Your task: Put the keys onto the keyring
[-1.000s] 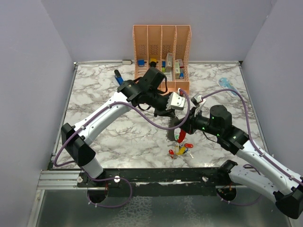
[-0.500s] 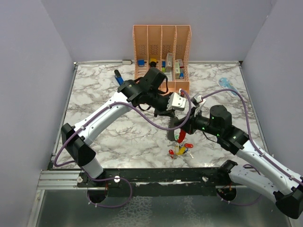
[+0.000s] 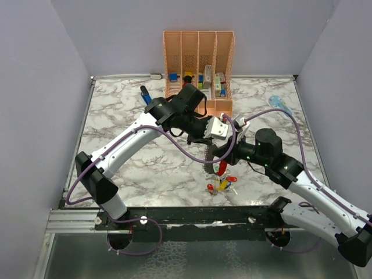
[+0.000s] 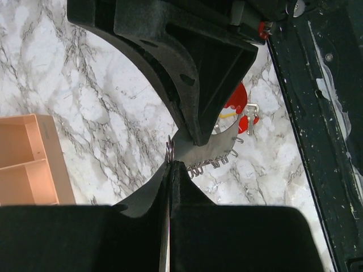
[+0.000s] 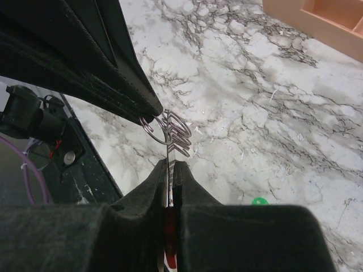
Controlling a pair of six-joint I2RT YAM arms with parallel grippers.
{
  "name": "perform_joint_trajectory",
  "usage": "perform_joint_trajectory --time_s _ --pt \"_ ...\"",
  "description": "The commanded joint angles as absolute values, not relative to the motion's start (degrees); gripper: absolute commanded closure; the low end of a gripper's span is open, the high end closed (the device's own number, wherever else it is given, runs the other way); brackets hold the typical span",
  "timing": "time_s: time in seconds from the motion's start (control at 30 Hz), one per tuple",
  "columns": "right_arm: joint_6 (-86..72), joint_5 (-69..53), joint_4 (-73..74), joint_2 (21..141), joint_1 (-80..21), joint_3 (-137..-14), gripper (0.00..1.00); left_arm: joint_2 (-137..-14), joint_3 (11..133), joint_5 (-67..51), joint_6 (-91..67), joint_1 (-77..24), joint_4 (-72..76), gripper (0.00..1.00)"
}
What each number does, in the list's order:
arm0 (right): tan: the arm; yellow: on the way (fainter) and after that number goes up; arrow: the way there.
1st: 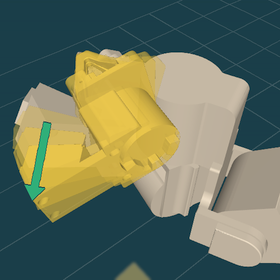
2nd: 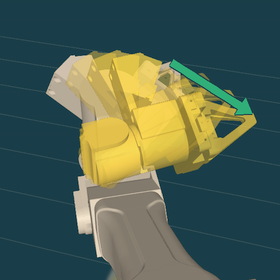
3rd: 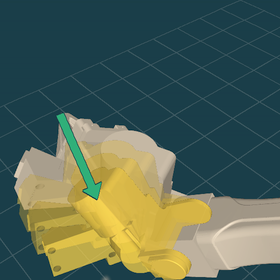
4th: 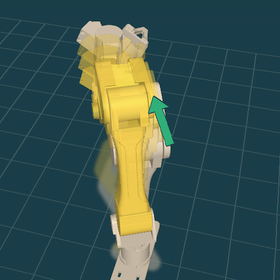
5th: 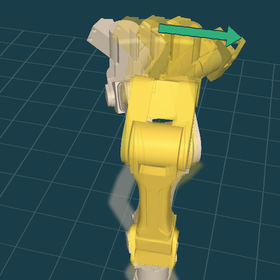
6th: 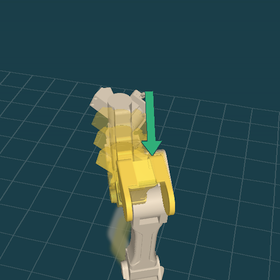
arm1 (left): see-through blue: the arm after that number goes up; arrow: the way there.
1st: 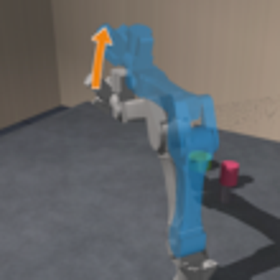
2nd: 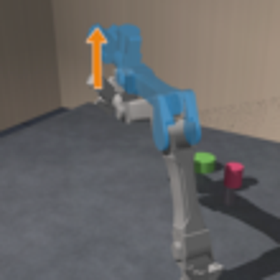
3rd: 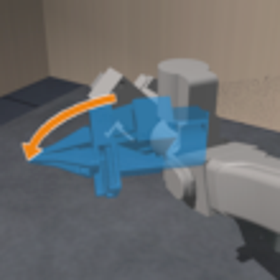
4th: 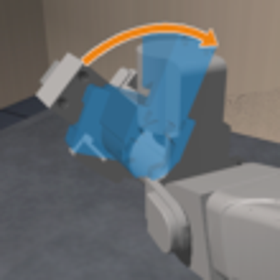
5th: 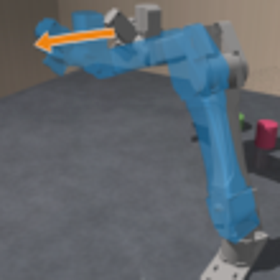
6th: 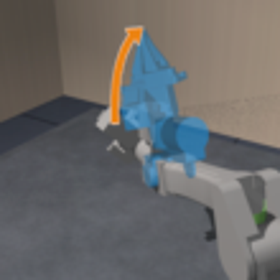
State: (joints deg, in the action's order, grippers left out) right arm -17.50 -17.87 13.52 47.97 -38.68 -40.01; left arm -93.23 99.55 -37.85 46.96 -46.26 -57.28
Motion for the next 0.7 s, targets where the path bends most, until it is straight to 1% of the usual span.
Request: perform_joint_trajectory --time_s 0.0,0.13,0.37,0.67 --pt "-13.95 -20.35 16.95 49.51 -38.94 -42.87 0.99 -93.66 103.64 -34.41 51.35 -46.13 -63.06 1.00" --pt "-10.40 -21.78 21.11 51.41 -38.93 -46.01 0.99 -94.41 104.64 -34.97 54.61 -46.66 -66.31 1.00" --pt "-5.62 -22.74 24.11 52.92 -38.94 -49.15 0.99 -96.80 107.20 -36.08 63.09 -48.41 -75.29 1.00" --pt "0.31 -19.64 26.19 53.83 -38.94 -51.36 0.99 -101.34 109.92 -37.45 65.25 -48.62 -80.22 1.00"
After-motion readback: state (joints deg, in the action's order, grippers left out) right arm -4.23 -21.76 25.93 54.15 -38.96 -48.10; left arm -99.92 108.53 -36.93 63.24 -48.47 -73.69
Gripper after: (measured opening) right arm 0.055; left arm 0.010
